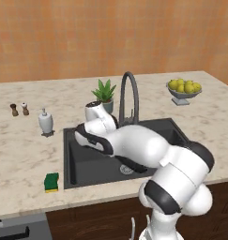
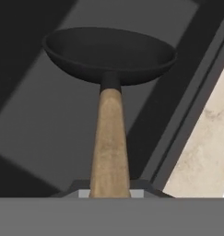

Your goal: Pick the pan and sponge and place them into the sink. Then turn on the water.

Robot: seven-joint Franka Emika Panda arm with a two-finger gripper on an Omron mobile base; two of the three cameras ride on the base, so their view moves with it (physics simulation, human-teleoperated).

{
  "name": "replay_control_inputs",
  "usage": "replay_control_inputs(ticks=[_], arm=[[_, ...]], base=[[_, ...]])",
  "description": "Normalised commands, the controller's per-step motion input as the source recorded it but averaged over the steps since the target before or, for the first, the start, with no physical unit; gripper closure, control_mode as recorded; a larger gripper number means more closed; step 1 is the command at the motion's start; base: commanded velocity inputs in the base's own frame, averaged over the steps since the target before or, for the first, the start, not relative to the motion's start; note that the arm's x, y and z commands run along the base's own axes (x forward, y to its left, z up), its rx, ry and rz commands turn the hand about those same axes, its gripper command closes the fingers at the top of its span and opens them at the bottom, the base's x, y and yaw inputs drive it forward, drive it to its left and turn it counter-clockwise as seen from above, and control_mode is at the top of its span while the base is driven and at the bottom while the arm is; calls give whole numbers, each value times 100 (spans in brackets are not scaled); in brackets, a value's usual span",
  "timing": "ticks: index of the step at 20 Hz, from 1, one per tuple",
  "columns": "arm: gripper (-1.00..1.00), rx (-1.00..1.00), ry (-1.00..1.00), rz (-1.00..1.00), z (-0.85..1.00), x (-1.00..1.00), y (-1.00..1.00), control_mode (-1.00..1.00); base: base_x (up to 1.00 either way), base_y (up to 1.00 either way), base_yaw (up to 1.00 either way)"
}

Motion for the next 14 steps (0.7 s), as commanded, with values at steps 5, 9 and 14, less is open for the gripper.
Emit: replay_control_inputs(ticks=[5,9,14], arm=[[100,0,0,-3,-55,35,-3,-100],[100,1,0,0,-51,21,-11,-100],[100,1,-1,0,-55,11,-8,-100]], base=[[0,0,0],[0,0,0],[0,0,0]])
